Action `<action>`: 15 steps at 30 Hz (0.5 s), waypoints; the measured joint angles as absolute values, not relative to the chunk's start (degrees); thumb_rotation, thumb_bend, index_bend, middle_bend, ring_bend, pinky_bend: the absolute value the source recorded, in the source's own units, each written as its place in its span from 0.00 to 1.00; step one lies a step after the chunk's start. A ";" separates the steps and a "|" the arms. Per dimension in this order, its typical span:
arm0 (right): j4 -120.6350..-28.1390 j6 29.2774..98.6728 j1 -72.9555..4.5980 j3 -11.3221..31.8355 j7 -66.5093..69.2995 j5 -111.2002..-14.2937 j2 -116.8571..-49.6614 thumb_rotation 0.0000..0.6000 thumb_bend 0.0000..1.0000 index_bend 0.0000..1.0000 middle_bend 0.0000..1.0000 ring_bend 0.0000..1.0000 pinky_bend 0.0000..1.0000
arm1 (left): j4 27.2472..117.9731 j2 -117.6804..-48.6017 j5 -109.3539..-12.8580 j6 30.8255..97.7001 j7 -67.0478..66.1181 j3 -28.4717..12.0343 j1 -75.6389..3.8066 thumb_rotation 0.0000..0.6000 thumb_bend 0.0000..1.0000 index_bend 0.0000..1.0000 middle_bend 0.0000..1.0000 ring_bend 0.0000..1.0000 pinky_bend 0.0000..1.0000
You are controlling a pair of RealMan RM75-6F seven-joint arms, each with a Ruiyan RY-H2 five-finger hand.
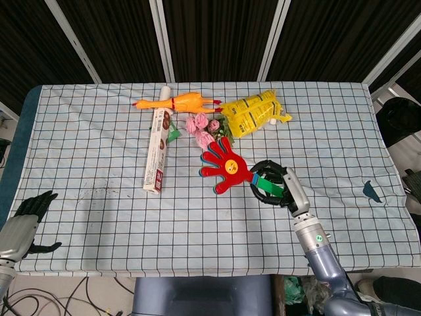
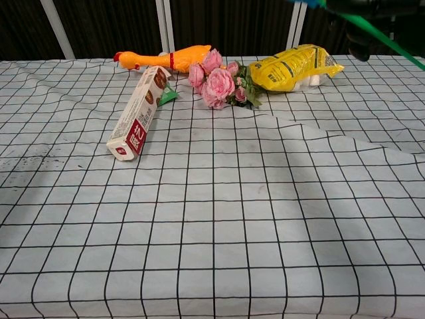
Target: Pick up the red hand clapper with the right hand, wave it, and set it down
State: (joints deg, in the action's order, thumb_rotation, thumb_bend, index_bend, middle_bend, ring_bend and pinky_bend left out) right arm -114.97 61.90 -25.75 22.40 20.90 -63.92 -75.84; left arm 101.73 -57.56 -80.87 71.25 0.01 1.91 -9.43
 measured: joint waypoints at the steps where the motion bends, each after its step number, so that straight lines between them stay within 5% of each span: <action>1: -114.43 61.66 -26.07 21.77 17.35 -63.87 -75.61 1.00 0.65 0.85 0.77 0.78 0.73 | 101.73 -57.56 -80.87 71.25 0.00 1.91 -9.43 1.00 0.02 0.00 0.00 0.00 0.01; 9: -108.52 62.22 -29.37 15.29 -19.23 -62.21 -75.16 1.00 0.65 0.85 0.77 0.78 0.73 | 101.79 -57.49 -80.82 71.21 0.16 1.88 -9.44 1.00 0.02 0.00 0.00 0.00 0.01; 15: -105.74 63.22 -31.15 12.11 -31.04 -57.71 -76.23 1.00 0.65 0.85 0.77 0.78 0.73 | 101.83 -57.46 -80.79 71.08 0.20 1.90 -9.49 1.00 0.02 0.00 0.00 0.00 0.01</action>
